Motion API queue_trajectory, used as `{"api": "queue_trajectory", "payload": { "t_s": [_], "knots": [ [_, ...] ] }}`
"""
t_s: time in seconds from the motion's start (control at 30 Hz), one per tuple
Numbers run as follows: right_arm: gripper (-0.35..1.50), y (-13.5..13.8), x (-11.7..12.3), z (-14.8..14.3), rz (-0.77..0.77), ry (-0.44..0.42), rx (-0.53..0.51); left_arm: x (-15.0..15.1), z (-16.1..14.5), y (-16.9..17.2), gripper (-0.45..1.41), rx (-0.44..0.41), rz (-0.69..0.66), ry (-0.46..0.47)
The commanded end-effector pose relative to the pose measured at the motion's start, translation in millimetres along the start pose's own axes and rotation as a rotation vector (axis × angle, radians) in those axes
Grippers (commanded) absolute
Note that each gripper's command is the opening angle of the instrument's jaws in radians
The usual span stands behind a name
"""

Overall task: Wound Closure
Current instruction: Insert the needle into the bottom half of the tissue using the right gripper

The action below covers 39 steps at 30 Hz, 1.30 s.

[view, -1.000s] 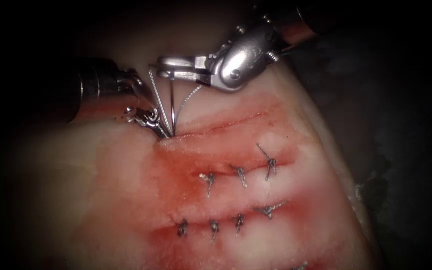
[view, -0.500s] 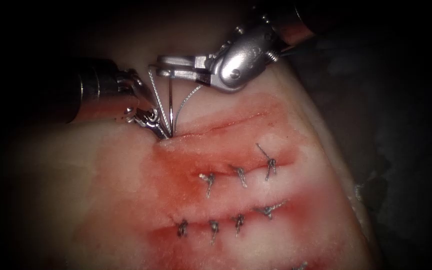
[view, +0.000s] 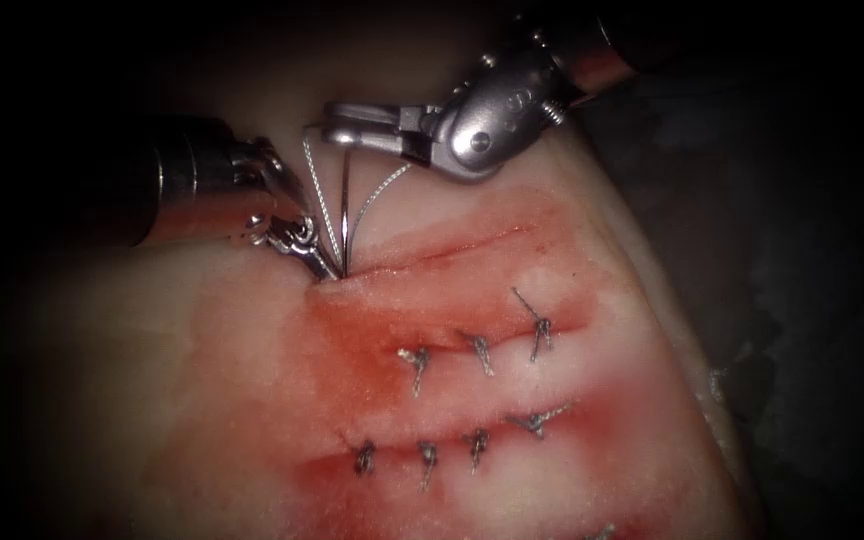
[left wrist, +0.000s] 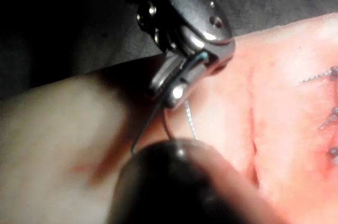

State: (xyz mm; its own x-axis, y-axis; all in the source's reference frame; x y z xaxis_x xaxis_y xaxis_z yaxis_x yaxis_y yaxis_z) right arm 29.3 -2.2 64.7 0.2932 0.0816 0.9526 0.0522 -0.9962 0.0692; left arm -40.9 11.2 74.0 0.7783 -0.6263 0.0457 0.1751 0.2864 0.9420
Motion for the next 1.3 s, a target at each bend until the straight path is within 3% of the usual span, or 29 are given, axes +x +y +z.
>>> {"api": "queue_trajectory", "payload": {
  "t_s": [0.03,1.3],
  "knots": [
    [-0.35,0.1,0.7,0.7,0.003,-0.003,-0.001,-0.9,0.0,0.4,-0.45,-0.002,0.003,-0.002],
    [-0.35,1.1,1.6,1.0,0.029,0.054,-0.032,-0.7,0.0,-0.2,-0.45,0.003,-0.012,0.003]
  ]
}}
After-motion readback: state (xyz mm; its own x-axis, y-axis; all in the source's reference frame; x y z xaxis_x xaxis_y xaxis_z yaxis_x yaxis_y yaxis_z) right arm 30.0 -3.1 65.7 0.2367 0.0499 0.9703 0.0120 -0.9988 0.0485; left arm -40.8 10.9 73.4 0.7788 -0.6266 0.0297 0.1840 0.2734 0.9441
